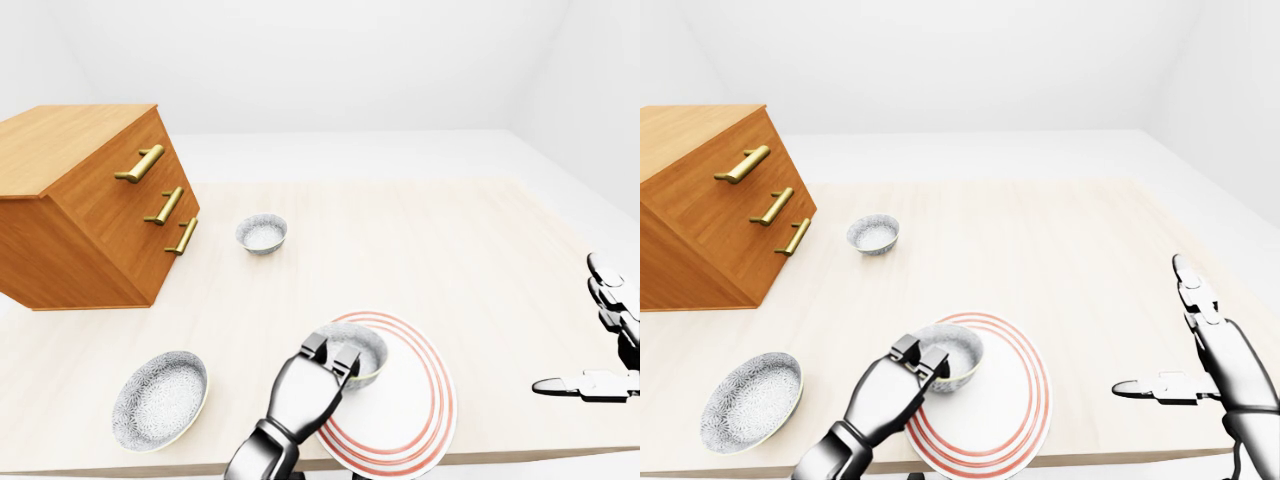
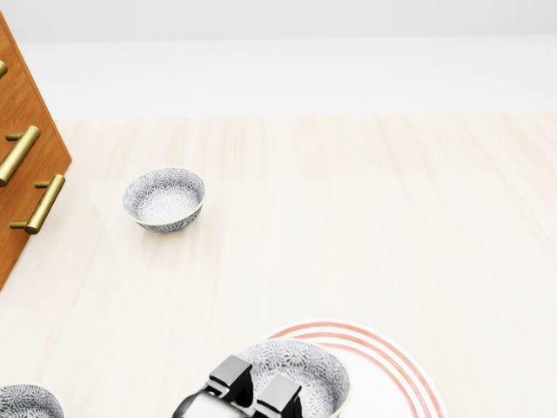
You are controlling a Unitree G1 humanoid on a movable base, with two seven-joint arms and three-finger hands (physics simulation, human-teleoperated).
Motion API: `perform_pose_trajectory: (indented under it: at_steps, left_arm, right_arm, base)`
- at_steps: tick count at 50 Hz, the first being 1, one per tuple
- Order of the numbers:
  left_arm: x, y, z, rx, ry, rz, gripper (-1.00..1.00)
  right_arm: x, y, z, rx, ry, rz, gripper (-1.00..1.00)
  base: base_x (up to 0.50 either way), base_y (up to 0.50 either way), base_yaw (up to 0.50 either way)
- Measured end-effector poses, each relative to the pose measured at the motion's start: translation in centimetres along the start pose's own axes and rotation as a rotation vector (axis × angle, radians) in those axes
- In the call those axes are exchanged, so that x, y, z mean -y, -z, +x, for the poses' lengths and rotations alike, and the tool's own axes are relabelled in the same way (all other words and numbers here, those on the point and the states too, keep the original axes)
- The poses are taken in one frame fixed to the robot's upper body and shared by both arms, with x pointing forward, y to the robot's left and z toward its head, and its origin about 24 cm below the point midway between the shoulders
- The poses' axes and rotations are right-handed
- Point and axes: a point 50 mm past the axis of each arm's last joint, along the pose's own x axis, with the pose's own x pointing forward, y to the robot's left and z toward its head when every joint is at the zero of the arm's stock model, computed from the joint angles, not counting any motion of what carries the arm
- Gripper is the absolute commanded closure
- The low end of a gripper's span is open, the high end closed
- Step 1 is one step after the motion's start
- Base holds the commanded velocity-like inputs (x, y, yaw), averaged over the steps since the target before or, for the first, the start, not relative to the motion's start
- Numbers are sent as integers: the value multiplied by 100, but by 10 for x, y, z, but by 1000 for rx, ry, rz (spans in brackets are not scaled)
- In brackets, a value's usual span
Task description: Put the bowl in the middle on the plate.
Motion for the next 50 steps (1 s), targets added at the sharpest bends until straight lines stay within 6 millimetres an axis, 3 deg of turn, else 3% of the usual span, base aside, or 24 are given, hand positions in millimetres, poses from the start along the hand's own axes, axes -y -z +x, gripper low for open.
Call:
perform_pose_trajectory:
  at_steps: [2,3,5,50]
  left_arm:
    - [-1,1,0,-5,5,-13,100]
    - [-1,1,0,-7,7,-19,69]
    - [-5,2,0,-9,-4,-34,-100]
    - [-20,29,9,-102,8,-171,-100]
  right_arm:
    - [0,0,0,0,0,0,-100]
    - [0,0,0,-1,-1,-1,-100]
    - [0,0,0,-1,-1,-1,-100]
    - [-1,1,1,-8,-5,-6,-100]
  base:
    - [0,0,0]
    - [0,0,0]
    - [0,0,0]
    - [0,0,0]
